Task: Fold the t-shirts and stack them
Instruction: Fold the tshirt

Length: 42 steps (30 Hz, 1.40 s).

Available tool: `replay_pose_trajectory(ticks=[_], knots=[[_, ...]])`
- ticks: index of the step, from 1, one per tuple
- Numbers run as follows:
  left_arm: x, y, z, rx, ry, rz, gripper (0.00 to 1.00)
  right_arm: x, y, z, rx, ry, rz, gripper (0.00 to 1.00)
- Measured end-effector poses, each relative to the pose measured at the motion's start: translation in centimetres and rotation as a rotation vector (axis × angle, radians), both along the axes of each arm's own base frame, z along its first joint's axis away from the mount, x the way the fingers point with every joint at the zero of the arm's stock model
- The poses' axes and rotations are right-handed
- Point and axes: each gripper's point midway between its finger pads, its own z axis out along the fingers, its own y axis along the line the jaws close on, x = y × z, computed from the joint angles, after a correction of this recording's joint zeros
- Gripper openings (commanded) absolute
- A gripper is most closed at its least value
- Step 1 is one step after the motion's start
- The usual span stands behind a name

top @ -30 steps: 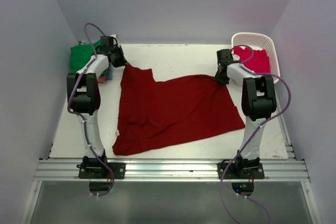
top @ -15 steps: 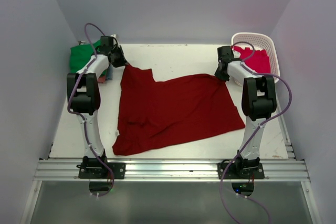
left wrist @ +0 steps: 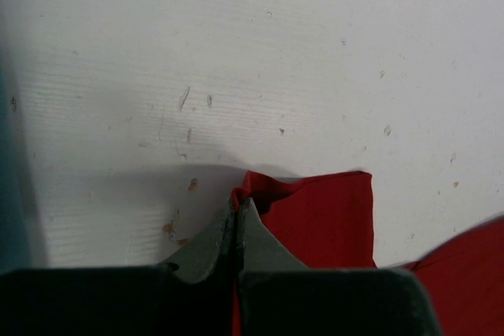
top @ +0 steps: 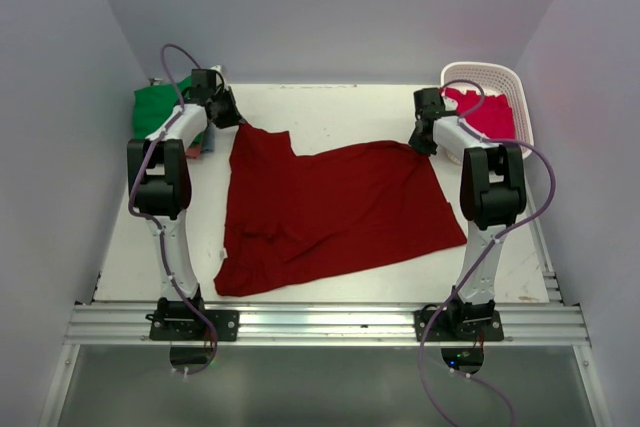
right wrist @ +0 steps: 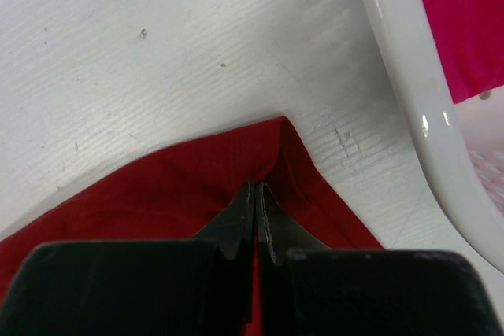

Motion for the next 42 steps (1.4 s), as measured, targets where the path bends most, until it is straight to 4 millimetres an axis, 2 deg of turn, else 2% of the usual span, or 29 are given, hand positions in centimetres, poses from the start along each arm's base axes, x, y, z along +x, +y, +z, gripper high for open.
replay_pose_trajectory(ticks=[9, 15, 20, 23, 27, 31, 35, 42], knots=[[0.0, -0.1, 0.0, -0.004, 0.000, -0.004, 0.00, 0.0, 0.0, 0.5, 0.000, -0.011, 0.000, 0.00], [-0.2, -0.1, 0.4, -0.007, -0.006, -0.006, 0.00, -0.8, -0.2, 4.1, 0.008, -0.078, -0.001, 0.00], [-0.7, -0.1, 2.5, -0.008, -0.038, -0.006, 0.00, -0.7, -0.2, 7.4, 0.015, -0.151, -0.001, 0.00], [-1.2, -0.1, 4.0, -0.007, -0.060, -0.006, 0.00, -0.8, -0.2, 7.6, 0.016, -0.155, -0.001, 0.00], [-2.3, 0.1, 6.1, 0.002, -0.084, 0.003, 0.00, -1.3, -0.2, 6.9, 0.013, -0.135, -0.001, 0.00], [-4.1, 0.3, 7.8, 0.009, -0.089, 0.011, 0.00, -2.1, -0.3, 5.8, 0.009, -0.106, -0.001, 0.00], [-7.1, 0.4, 8.4, 0.010, -0.074, 0.013, 0.00, -3.5, -0.5, 5.0, 0.005, -0.078, -0.001, 0.00], [-13.6, 0.5, 8.7, 0.012, -0.041, 0.014, 0.00, -4.6, -0.9, 6.5, -0.002, -0.102, -0.006, 0.00]])
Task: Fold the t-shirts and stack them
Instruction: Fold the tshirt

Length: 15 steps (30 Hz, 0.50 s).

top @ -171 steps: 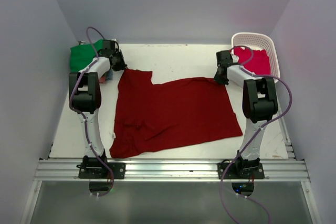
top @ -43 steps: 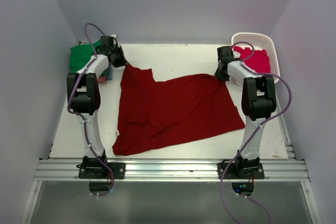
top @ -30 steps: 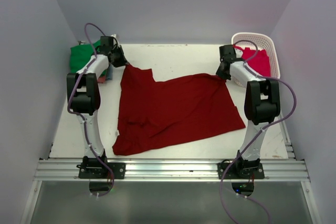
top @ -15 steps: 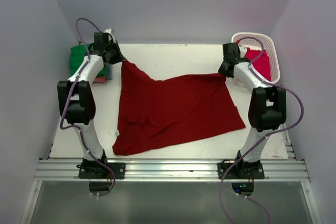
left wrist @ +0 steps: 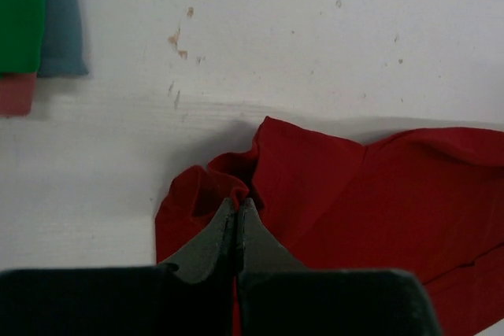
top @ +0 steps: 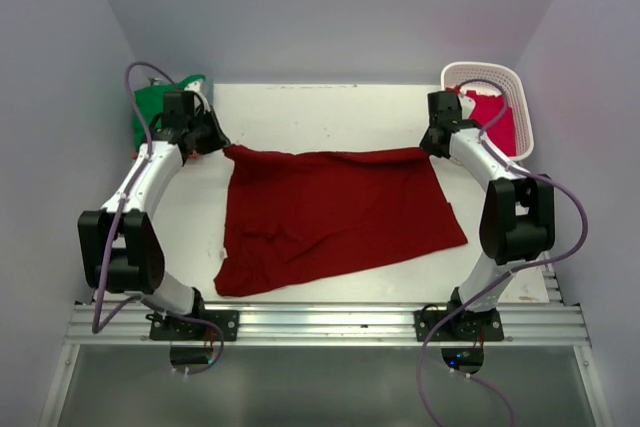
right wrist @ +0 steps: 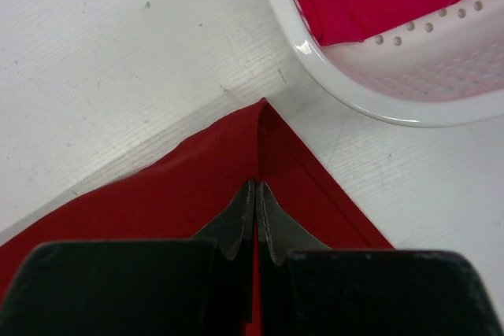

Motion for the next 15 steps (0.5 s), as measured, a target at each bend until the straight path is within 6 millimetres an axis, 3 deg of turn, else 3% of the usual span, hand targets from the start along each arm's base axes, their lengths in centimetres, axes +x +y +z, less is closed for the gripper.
replay_pose_trajectory(ticks=[7, 15], knots=[[-5.4, 0.2, 1.1, 0.005, -0.005, 0.001, 0.00, -1.9, -0.9, 0.6, -0.032, 0.010, -0.016, 0.00], [-9.9, 0.8, 0.8, 0.044, 0.031, 0.005, 0.00, -6.4, -2.7, -1.8, -0.100, 0.133, -0.053, 0.00]])
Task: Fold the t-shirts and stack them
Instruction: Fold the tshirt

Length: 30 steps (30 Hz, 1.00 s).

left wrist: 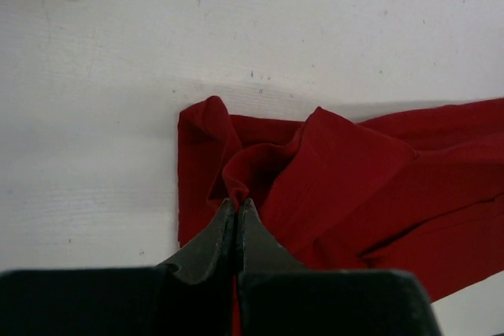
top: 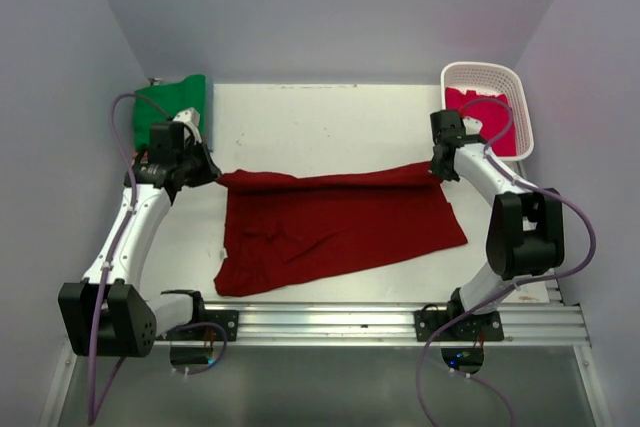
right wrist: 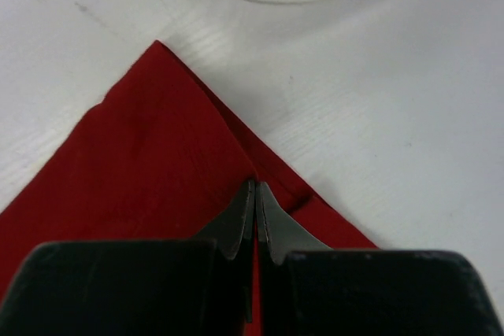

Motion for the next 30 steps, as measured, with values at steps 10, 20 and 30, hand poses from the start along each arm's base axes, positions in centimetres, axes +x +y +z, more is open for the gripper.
replay_pose_trajectory(ticks=[10, 20, 30], knots=[[-5.7, 0.4, -3.8, 0.016, 0.133, 0.012, 0.00, -4.1, -2.2, -1.1, -0.028, 0.082, -0.064, 0.00], [-8.9, 0.3, -5.0, 0.010, 0.176, 0.008, 0.00, -5.5, -2.3, -2.4, -0.028, 0.126, -0.064, 0.00], [-11.5, -0.8, -5.9, -0.029, 0.198, -0.004, 0.00, -6.1, -2.3, -2.9, -0.030, 0.141, -0.064, 0.00]])
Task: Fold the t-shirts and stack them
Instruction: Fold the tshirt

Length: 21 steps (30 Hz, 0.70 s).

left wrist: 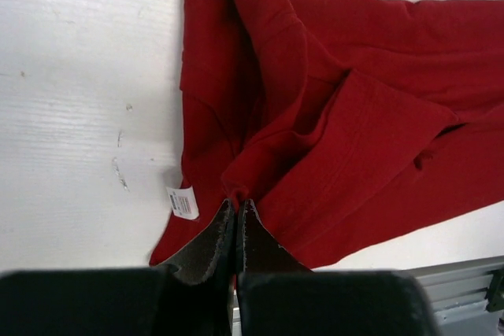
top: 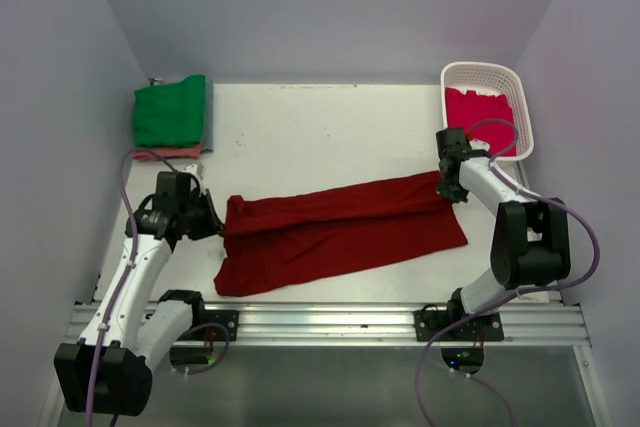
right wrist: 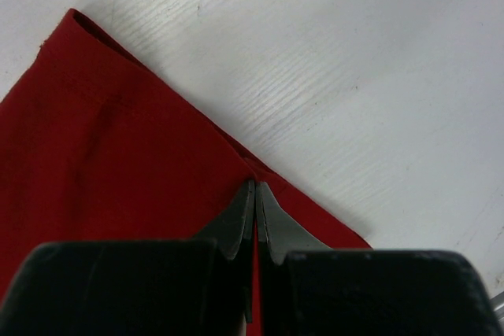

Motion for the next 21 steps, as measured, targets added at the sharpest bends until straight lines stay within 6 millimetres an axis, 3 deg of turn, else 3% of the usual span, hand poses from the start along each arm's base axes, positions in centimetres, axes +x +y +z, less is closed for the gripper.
replay_pose_trajectory(ticks=[9, 10, 12, 13, 14, 15, 16, 21], knots=[[-2.1, -2.5, -1.6, -0.037, 0.061, -0.040, 0.00, 0.0, 0.0, -0.2, 0.002, -0.004, 0.000, 0.01], [-2.2, -2.6, -1.7, -0.042, 0.063, -0.043, 0.00, -0.1, 0.0, -0.2, 0.003, -0.002, 0.001, 0.14], [-2.5, -2.9, -1.7, -0.050, 0.067, -0.040, 0.03, -0.2, 0.0, -0.3, 0.004, 0.001, -0.001, 0.27], [-2.5, -2.9, -1.7, -0.054, 0.065, -0.036, 0.11, -0.2, 0.0, -0.3, 0.004, 0.000, -0.001, 0.39], [-2.5, -3.0, -1.5, -0.059, 0.058, -0.036, 0.22, -0.1, 0.0, -0.3, 0.005, -0.001, -0.003, 0.43], [-2.6, -3.1, -1.2, -0.066, 0.047, -0.036, 0.67, -0.1, 0.0, -0.3, 0.005, -0.001, -0.001, 0.45], [-2.7, -3.2, -0.9, -0.072, 0.033, -0.038, 1.00, -0.2, 0.0, -0.2, 0.006, -0.002, -0.001, 0.47], [-2.9, -3.4, 0.8, -0.108, -0.046, -0.016, 1.00, 0.2, 0.6, 0.7, 0.039, -0.040, 0.013, 0.47]])
